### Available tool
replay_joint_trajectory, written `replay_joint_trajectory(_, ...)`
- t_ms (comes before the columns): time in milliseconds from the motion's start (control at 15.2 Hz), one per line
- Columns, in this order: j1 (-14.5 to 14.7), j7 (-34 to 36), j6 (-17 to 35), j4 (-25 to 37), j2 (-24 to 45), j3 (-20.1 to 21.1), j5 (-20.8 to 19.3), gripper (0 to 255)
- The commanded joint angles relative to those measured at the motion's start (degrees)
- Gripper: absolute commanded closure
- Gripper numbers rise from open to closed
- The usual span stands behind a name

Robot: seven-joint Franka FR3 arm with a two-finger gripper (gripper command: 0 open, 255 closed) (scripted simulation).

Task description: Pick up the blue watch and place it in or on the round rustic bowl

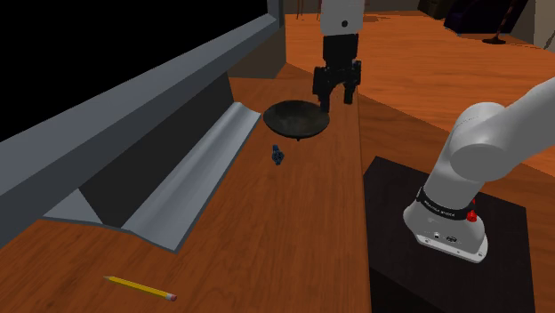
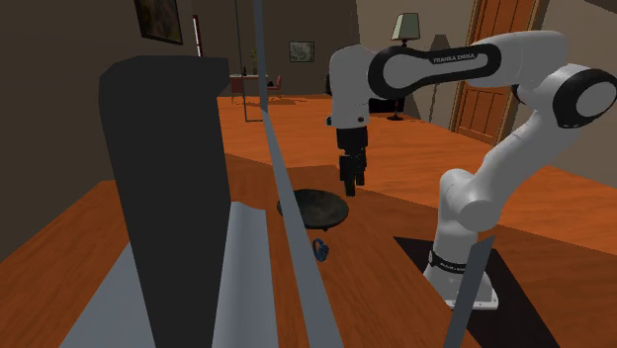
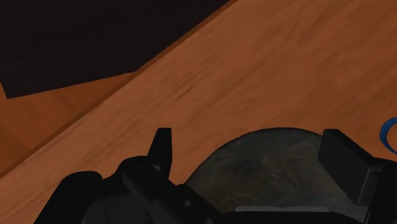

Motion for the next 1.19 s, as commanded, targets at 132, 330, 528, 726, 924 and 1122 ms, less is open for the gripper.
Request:
replay_joint_trajectory(132,-0.1,9.2,2.5,2.6,6.2,3.8,5.3,0)
replay_joint_trajectory(330,-0.1,15.8,4.7,5.1,11.2,6.5,8.8,0)
replay_joint_trajectory(528,-0.1,22.2,7.3,8.2,16.7,8.9,11.7,0)
replay_joint_trajectory(726,0.0,28.4,10.1,11.7,22.5,11.0,14.1,0)
replay_joint_trajectory(924,0.3,29.7,12.2,11.3,24.0,11.9,14.9,0)
replay_joint_trajectory(1122,0.8,29.6,14.5,9.5,24.3,12.6,15.4,0)
